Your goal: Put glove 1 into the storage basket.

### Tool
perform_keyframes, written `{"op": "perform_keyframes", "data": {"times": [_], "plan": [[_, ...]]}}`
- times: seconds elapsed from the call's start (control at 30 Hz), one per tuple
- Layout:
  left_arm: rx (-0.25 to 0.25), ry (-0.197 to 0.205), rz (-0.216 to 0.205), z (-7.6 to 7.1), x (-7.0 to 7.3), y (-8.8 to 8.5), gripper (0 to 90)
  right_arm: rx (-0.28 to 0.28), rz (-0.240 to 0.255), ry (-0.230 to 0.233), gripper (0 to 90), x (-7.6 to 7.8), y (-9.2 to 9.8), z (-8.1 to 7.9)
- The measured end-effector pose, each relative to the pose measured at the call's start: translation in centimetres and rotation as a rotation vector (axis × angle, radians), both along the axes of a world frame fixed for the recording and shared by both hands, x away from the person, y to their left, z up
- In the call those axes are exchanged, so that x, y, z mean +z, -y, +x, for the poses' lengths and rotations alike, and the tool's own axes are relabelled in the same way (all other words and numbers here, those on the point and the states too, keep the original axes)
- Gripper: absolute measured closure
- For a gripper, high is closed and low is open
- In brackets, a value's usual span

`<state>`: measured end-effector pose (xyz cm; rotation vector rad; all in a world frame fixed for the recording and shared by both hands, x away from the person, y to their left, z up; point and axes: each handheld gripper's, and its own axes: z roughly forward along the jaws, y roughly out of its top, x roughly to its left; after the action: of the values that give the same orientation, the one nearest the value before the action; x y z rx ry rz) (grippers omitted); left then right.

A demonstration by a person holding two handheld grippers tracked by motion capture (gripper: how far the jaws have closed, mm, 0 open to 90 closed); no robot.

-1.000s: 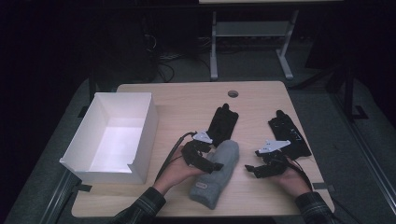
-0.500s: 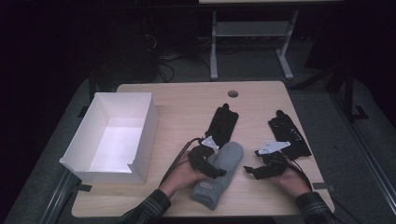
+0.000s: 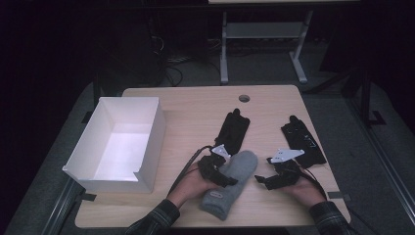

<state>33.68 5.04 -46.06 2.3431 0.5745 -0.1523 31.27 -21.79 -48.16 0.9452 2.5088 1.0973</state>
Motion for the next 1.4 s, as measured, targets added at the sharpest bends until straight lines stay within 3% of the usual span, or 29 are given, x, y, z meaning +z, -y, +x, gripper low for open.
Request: {"op": "perform_keyframes", "data": {"times": [0.07,0.23,0.57,0.97,1.4], "plan": [[-0.001,-0.032,-0.004,0.1,0.0,0.0,45.1,0.002,-0.001,0.002,15.3,0.0,0.0,0.0],[-0.026,-0.064,-0.019,0.2,0.0,0.0,58.8,0.003,0.0,0.002,15.2,0.0,0.0,0.0],[-0.027,-0.037,-0.049,-0.1,1.3,-0.6,64.9,0.004,0.0,0.002,14.8,0.0,0.0,0.0],[0.041,0.036,-0.094,0.5,5.9,-3.4,64.9,0.003,0.002,-0.002,14.5,0.0,0.0,0.0],[0.148,0.121,-0.06,1.6,12.0,-7.3,64.8,0.004,0.0,0.0,14.5,0.0,0.0,0.0]]}}
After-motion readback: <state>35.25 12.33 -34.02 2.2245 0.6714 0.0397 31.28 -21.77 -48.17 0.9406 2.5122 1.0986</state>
